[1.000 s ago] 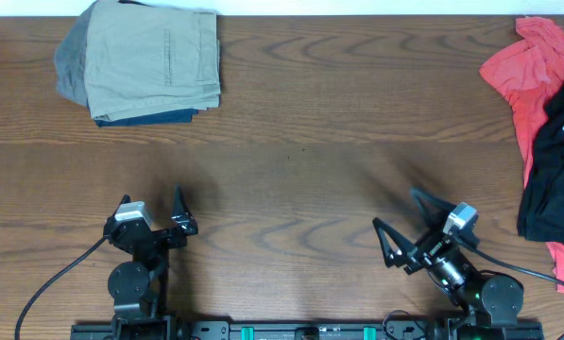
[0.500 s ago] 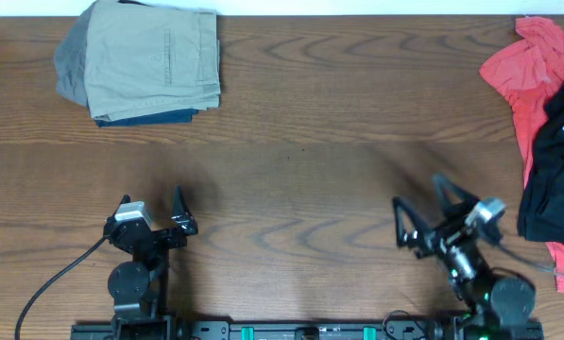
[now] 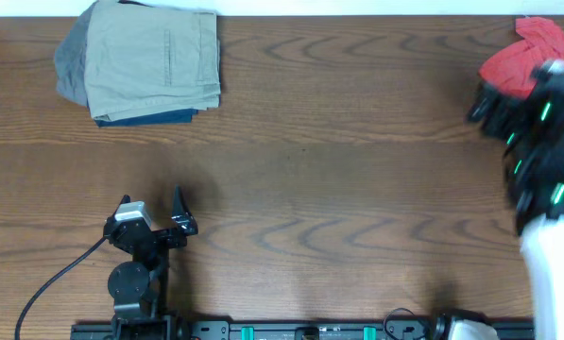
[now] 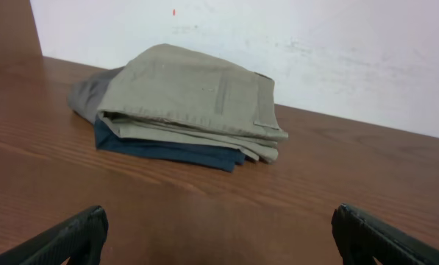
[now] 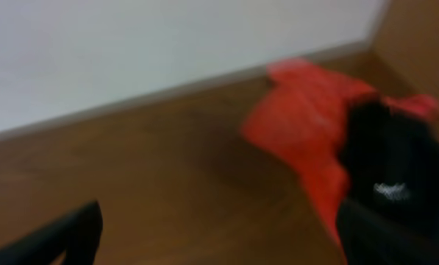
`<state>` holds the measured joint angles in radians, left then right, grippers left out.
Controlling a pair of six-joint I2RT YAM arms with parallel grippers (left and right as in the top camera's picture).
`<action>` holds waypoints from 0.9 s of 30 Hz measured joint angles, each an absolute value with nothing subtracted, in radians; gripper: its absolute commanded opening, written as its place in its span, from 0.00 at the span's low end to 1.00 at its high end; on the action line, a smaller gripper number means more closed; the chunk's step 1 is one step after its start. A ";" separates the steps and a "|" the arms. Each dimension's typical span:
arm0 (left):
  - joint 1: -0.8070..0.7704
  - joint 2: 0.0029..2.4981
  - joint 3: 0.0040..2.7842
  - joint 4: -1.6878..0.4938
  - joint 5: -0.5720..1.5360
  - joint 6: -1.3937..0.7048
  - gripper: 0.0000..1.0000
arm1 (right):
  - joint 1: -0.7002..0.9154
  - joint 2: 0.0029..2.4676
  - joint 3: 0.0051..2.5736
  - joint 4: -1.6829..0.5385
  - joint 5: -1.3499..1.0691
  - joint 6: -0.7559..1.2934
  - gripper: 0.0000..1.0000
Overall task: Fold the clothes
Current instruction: 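Reach the right gripper to the clothes pile and grasp the black shirt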
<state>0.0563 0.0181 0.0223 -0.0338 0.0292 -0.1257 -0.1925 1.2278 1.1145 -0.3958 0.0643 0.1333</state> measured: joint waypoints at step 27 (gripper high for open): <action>0.056 0.018 0.023 -0.035 0.030 -0.126 0.98 | -0.508 2.005 1.688 -0.762 0.271 -0.126 0.84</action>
<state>0.0563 0.0181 0.0231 -0.0349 0.0296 -0.1257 -0.5083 2.0052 1.6878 -0.7616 0.2714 -0.1257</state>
